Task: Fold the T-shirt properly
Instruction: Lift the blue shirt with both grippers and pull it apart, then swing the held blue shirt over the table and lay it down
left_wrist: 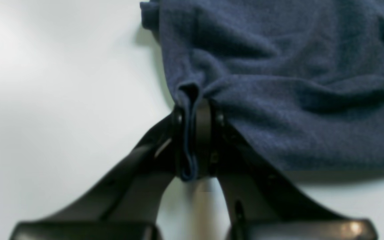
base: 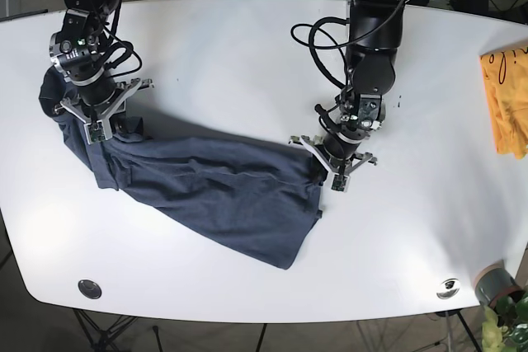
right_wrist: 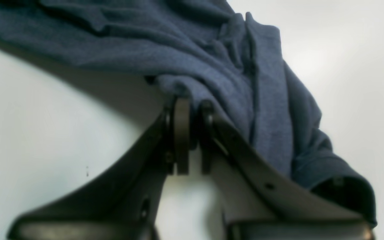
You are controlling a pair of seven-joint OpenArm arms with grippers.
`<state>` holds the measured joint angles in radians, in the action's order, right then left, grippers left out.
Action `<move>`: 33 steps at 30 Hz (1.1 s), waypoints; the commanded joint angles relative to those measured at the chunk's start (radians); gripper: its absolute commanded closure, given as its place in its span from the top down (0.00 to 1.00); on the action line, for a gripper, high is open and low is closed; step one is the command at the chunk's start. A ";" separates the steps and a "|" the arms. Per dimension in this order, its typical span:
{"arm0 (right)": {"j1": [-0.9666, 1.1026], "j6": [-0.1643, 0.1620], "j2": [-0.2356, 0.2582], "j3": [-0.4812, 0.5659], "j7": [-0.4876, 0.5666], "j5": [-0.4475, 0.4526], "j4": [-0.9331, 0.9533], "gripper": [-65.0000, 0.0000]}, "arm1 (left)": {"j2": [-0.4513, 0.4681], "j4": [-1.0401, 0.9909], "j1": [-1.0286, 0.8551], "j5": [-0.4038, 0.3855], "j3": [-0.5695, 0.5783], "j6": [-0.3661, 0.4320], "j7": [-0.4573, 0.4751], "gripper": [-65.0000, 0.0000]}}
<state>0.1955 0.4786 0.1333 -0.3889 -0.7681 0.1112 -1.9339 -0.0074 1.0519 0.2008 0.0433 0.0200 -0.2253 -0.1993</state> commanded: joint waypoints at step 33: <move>-0.862 0.079 0.259 0.241 -0.248 0.002 0.247 0.03 | 0.151 0.374 0.717 0.014 -0.104 -0.053 -0.518 0.00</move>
<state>-0.5976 0.5533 0.3798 -0.1455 -1.0374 0.1085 -1.6943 0.1356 1.4490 0.8459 0.0620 -0.0799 -0.2855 -0.7483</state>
